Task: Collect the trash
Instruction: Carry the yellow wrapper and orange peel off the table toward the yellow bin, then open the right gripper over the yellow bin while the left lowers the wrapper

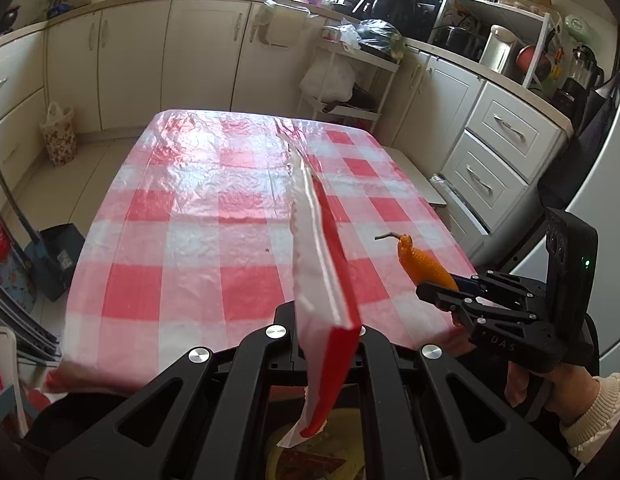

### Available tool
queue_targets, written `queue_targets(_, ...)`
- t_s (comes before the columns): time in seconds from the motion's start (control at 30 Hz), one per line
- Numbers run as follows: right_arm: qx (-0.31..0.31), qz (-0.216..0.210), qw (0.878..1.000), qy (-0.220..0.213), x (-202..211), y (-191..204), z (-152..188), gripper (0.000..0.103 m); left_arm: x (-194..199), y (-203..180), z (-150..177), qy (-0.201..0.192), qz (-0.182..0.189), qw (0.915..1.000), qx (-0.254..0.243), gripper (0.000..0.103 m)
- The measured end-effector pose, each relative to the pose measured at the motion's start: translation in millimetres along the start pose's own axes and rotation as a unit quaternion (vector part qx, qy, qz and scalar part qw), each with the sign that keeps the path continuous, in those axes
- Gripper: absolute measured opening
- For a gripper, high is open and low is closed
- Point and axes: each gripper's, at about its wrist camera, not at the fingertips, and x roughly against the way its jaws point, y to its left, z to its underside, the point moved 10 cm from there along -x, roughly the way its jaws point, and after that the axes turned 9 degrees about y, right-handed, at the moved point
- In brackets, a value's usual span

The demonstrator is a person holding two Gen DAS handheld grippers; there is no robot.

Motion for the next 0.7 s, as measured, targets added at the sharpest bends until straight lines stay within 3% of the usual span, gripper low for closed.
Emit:
queue_targets(0.2,0.013,-0.021,1.0,-0.003,14.0,20.9,16.0,0.024,10.3,-10.7,21.1,0.013,0.012,0.9998,-0.013,0.003)
queue_targets(0.4,0.027,-0.045,0.998,0.024,21.5,46.0,48.7,0.024,15.1,-28.5,54.7,0.047,0.024,0.9976,-0.045,0.003)
queue_targets(0.5,0.036,-0.056,0.997,0.047,23.0,59.6,69.5,0.024,14.6,-34.0,77.7,0.072,0.034,0.9954,-0.054,0.003)
queue_targets(0.7,0.061,-0.065,0.987,0.135,3.4,84.6,114.6,0.024,2.6,-36.9,125.1,0.126,0.048,0.9889,-0.063,0.003)
